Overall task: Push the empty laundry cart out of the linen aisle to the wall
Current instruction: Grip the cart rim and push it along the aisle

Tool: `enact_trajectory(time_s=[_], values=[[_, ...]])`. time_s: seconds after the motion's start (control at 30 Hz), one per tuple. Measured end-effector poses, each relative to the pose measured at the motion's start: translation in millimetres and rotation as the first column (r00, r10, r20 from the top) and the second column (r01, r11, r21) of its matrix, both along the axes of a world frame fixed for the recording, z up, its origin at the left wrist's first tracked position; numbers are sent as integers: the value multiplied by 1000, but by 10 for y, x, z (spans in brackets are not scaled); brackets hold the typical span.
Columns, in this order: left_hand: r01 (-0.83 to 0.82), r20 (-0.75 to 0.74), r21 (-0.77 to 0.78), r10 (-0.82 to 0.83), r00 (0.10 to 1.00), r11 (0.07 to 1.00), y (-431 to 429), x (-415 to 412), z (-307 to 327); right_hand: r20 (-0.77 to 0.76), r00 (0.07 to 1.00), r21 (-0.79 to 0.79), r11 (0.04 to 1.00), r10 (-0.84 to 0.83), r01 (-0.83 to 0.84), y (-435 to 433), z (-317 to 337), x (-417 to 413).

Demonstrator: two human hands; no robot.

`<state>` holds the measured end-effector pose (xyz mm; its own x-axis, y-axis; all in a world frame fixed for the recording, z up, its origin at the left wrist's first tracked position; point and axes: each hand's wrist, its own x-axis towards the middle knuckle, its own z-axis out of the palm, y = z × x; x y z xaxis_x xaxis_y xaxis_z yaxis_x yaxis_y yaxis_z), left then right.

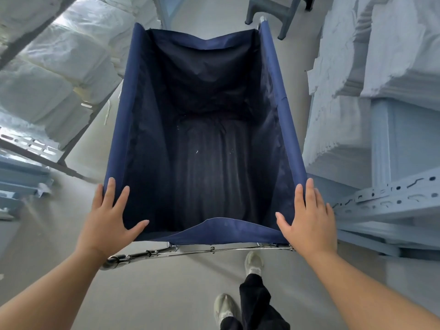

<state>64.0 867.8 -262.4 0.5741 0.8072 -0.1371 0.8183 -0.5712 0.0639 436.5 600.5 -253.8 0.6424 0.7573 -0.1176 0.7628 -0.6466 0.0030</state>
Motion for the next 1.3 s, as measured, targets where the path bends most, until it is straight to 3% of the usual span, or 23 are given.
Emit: enact_trajectory(time_s=[0.5, 1.3], values=[[-120, -14, -26, 119, 993, 992, -1142, -681, 9, -33, 992, 44, 991, 126, -124, -660, -16, -360], [-322, -58, -14, 321, 945, 947, -3084, -896, 34, -30, 932, 47, 932, 360, -359, -1545, -5, -174]])
